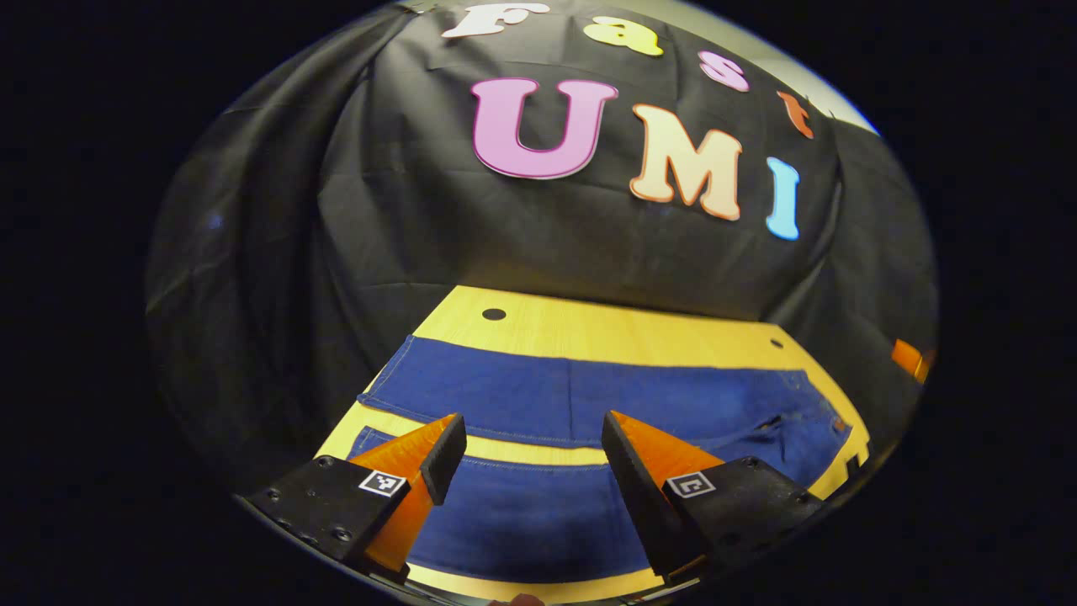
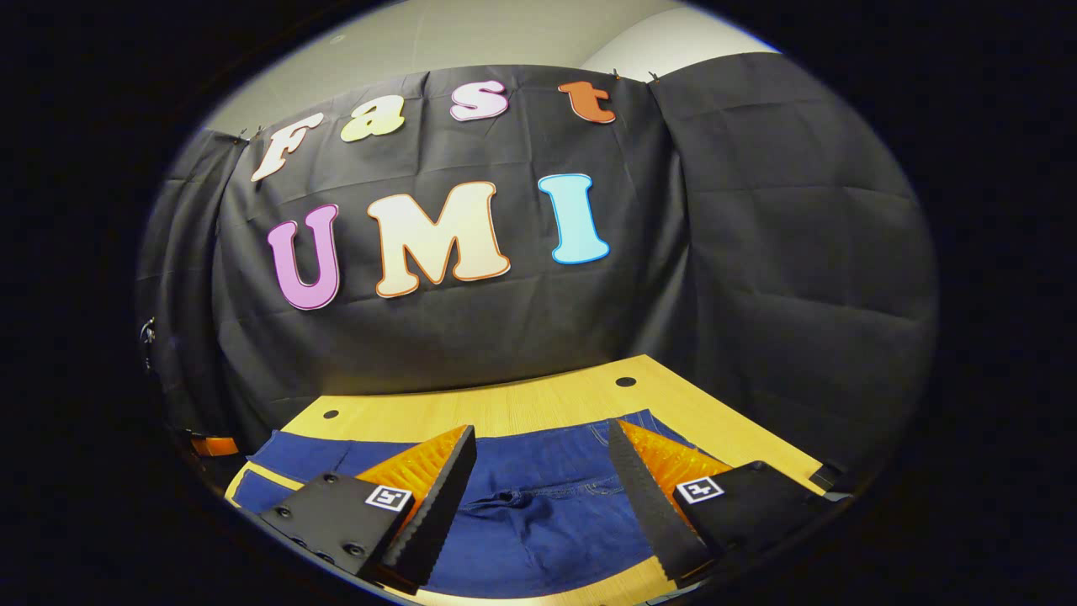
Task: Grasp the waist and the cuffs of the jeans and fold them to make the two legs overlap; first hold the waist and fold one-third of the jeans toward the cuffs, then hold the cuffs and fold the remaining one-third in the same direction to finish folding.
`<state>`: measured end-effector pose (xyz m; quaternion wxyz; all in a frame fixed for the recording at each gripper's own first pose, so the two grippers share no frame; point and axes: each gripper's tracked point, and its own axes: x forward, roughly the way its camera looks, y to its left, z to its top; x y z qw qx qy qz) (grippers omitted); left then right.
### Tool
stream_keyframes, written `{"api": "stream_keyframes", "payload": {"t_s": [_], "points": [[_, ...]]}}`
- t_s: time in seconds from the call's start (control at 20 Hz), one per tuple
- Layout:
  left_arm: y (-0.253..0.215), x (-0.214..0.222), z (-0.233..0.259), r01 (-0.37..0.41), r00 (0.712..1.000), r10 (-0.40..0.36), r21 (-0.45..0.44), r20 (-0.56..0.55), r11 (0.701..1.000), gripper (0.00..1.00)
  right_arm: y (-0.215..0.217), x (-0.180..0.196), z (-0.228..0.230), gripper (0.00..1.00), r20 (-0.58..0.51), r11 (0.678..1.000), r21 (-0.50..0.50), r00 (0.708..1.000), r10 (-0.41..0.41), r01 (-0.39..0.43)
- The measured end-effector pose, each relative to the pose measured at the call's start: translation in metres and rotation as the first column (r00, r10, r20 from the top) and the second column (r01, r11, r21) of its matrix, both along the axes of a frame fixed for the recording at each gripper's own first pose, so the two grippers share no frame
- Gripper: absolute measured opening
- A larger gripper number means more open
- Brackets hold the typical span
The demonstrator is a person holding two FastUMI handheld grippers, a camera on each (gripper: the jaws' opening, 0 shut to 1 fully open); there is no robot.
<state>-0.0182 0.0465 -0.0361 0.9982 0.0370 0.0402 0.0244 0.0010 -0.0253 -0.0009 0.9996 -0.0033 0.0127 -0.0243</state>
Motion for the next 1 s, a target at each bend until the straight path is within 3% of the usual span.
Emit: {"api": "stream_keyframes", "payload": {"t_s": [0.25, 0.4, 0.6, 0.7, 0.95, 1.0], "points": [[0.019, -0.014, -0.044, 0.129, 0.982, -0.112, 0.106, -0.153, 0.986, 0.96, 0.002, -0.003, -0.008, 0.98, -0.022, 1.0, -0.01, 1.0, -0.001, 0.001], [0.037, -0.028, -0.074, 0.212, 0.947, -0.148, 0.21, -0.284, 0.955, 0.96, 0.012, -0.006, -0.014, 0.98, -0.028, 0.999, -0.03, 0.999, 0.015, -0.016], [0.057, -0.048, -0.1, 0.346, 0.887, -0.167, 0.379, -0.431, 0.859, 0.98, 0.029, -0.005, -0.03, 0.98, -0.064, 0.998, -0.046, 0.997, 0.041, -0.044], [0.073, -0.055, -0.12, 0.41, 0.843, -0.156, 0.428, -0.515, 0.805, 0.97, 0.039, -0.006, -0.039, 0.98, -0.085, 0.997, -0.049, 0.995, 0.054, -0.059], [0.097, -0.07, -0.147, 0.542, 0.736, -0.136, 0.456, -0.663, 0.706, 0.96, 0.049, -0.012, -0.057, 0.98, -0.142, 0.994, -0.081, 0.988, 0.064, -0.076], [0.101, -0.071, -0.147, 0.554, 0.727, -0.123, 0.471, -0.675, 0.686, 0.96, 0.048, -0.013, -0.06, 0.98, -0.149, 0.994, -0.087, 0.987, 0.057, -0.071]]}}
